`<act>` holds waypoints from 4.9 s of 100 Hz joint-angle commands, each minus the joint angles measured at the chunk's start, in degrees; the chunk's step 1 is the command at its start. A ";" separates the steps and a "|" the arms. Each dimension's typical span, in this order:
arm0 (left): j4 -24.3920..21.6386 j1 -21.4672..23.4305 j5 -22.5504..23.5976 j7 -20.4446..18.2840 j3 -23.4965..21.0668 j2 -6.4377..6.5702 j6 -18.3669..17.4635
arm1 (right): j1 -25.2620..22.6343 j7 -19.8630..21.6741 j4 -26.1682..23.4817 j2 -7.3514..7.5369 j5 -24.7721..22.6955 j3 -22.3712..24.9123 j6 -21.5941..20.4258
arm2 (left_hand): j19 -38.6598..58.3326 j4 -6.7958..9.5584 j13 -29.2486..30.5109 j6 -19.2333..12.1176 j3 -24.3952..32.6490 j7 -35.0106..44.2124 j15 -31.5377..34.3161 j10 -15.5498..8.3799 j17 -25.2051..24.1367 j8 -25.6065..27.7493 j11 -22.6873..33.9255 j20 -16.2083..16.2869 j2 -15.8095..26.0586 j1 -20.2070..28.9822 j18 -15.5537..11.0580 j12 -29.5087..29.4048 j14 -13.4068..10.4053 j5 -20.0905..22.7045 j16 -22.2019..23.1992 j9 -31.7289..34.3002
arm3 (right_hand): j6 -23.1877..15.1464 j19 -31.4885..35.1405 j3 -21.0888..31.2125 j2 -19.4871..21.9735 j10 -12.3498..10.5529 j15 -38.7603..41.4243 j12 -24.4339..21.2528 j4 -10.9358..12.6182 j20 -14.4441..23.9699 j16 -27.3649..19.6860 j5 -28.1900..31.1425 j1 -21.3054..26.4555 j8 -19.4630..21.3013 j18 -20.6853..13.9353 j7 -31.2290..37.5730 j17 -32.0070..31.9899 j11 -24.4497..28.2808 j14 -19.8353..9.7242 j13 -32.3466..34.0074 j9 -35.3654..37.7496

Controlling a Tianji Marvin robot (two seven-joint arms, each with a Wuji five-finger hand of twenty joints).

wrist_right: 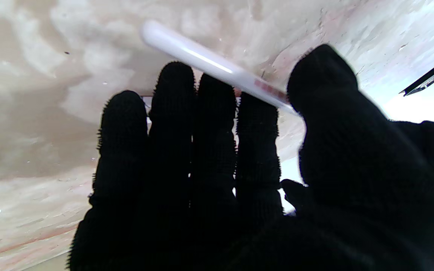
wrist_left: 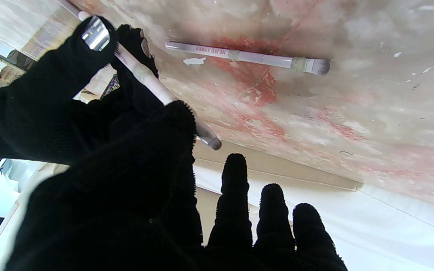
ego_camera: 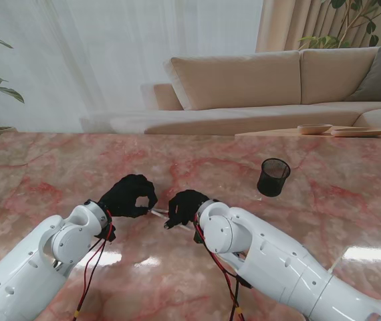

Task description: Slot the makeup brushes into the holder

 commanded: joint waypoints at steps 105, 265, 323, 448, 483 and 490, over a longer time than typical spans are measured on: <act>0.32 -0.20 0.64 0.13 0.49 0.00 -1.05 | 0.80 4.13 -0.65 0.81 -0.48 -0.73 -0.30 | -0.86 -0.93 0.31 -3.69 -3.34 3.91 1.93 -0.58 -0.26 0.83 -0.30 -0.57 3.77 2.57 -0.71 0.61 1.09 2.58 0.53 0.76 | -5.50 4.39 22.65 -3.28 0.16 3.96 4.68 -3.64 3.11 2.79 2.38 -0.12 10.75 0.62 3.78 2.43 2.16 0.54 5.60 5.88; -2.11 7.06 0.28 6.98 -8.98 -1.12 -2.39 | -7.94 0.84 -9.81 1.99 -0.59 13.09 3.70 | -3.81 10.43 -2.52 13.26 -2.20 -34.16 -6.48 -1.45 -0.05 -47.95 -9.25 -7.58 4.02 -18.83 1.78 -14.20 0.60 -15.61 -2.16 -9.53 | -7.67 7.85 21.65 -3.30 0.45 13.84 4.24 -3.47 0.87 3.51 6.07 0.55 10.21 2.72 5.22 9.79 6.03 1.36 6.34 8.63; -2.67 8.76 -0.31 6.31 -8.96 -1.02 -2.39 | -12.51 -0.93 -17.47 2.69 -1.73 29.40 7.90 | -4.08 11.03 -2.76 14.08 -4.34 -35.01 -8.77 -1.00 0.06 -48.41 -10.90 -8.60 5.56 -19.40 1.79 -14.37 0.14 -14.80 -3.29 -9.81 | -7.10 7.87 21.62 -3.34 0.58 13.33 4.15 -3.43 0.32 2.90 5.92 0.68 9.67 2.68 5.06 9.48 5.85 1.48 6.29 8.40; -1.32 9.56 -3.55 3.74 -6.80 -0.88 -0.77 | -0.01 -19.89 17.54 -2.84 9.69 38.79 -12.03 | -5.30 12.33 -2.23 14.86 -11.96 -37.85 -10.17 -1.64 0.71 -49.87 -11.12 -12.16 8.63 -20.02 -1.06 -21.09 -2.52 -13.22 -11.86 -8.59 | -7.47 7.54 22.08 -3.55 0.05 12.14 3.87 -3.40 -0.29 2.38 6.39 0.80 8.59 2.70 5.46 8.45 5.77 0.98 6.24 8.41; -0.10 8.62 -4.72 3.18 -5.48 -0.91 -0.33 | 0.84 -24.09 25.56 -4.28 12.41 39.94 -19.61 | -5.68 12.44 -2.27 14.75 -12.13 -37.78 -10.41 -1.47 0.84 -49.82 -11.21 -12.91 8.85 -20.05 -1.15 -21.00 -2.56 -13.26 -11.67 -8.66 | -7.88 7.19 22.22 -3.49 -0.39 11.12 3.81 -3.43 -0.39 2.15 6.32 0.65 8.29 2.10 5.48 7.58 5.65 0.56 6.11 8.17; 0.04 8.49 -4.84 3.18 -5.26 -0.93 -0.32 | 1.32 -24.88 27.48 -4.64 13.07 40.00 -21.82 | -5.74 12.46 -2.28 14.73 -12.15 -37.81 -10.44 -1.43 0.85 -49.83 -11.23 -13.04 8.94 -20.04 -1.17 -20.98 -2.54 -13.30 -11.63 -8.66 | -8.30 7.03 22.30 -3.46 -0.74 10.68 3.84 -3.44 -0.41 2.03 6.23 0.53 8.28 1.74 5.45 7.17 5.58 0.35 5.97 8.00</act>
